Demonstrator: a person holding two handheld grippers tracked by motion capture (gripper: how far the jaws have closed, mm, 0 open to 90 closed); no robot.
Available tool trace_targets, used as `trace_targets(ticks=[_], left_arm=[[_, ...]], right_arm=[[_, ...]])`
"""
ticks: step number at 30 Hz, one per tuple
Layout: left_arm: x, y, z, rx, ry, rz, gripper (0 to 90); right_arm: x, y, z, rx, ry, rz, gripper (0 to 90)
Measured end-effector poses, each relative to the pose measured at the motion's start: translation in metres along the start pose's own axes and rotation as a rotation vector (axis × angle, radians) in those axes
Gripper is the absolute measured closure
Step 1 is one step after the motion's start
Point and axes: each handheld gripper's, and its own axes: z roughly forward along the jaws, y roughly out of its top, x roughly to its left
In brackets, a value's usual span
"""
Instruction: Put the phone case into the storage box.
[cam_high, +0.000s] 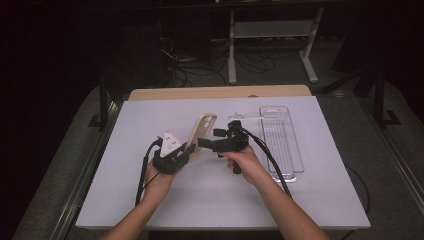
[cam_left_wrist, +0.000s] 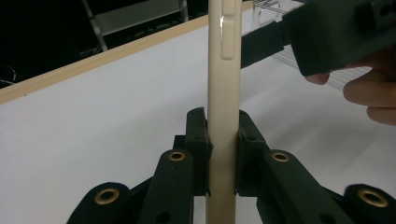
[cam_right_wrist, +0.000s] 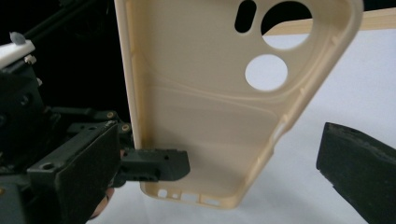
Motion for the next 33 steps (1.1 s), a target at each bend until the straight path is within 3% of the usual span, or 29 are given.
trace_targets(ticks=[6,8,9,18,30,33], left_arm=[[-0.003,0.000,0.000,-0.001,-0.007,0.016,78.8],[-0.007,0.001,0.001,-0.011,-0.012,-0.003,78.8],[-0.006,0.001,0.001,-0.001,-0.010,0.019,78.8],[-0.017,0.001,0.005,-0.017,-0.029,0.034,78.8],[-0.022,0.000,0.006,-0.014,-0.038,0.057,78.7],[-0.024,0.000,0.007,-0.016,-0.037,0.049,78.7]], right_arm=[[0.000,-0.001,0.002,-0.009,0.006,0.005,0.0],[0.001,-0.001,0.002,-0.013,0.011,0.013,0.0],[0.001,-0.001,0.003,-0.015,0.010,0.011,0.0],[0.002,-0.002,0.005,-0.030,0.022,0.032,0.0],[0.001,-0.002,0.005,-0.044,-0.001,0.035,0.0],[0.002,-0.003,0.005,-0.037,0.004,0.060,0.0]])
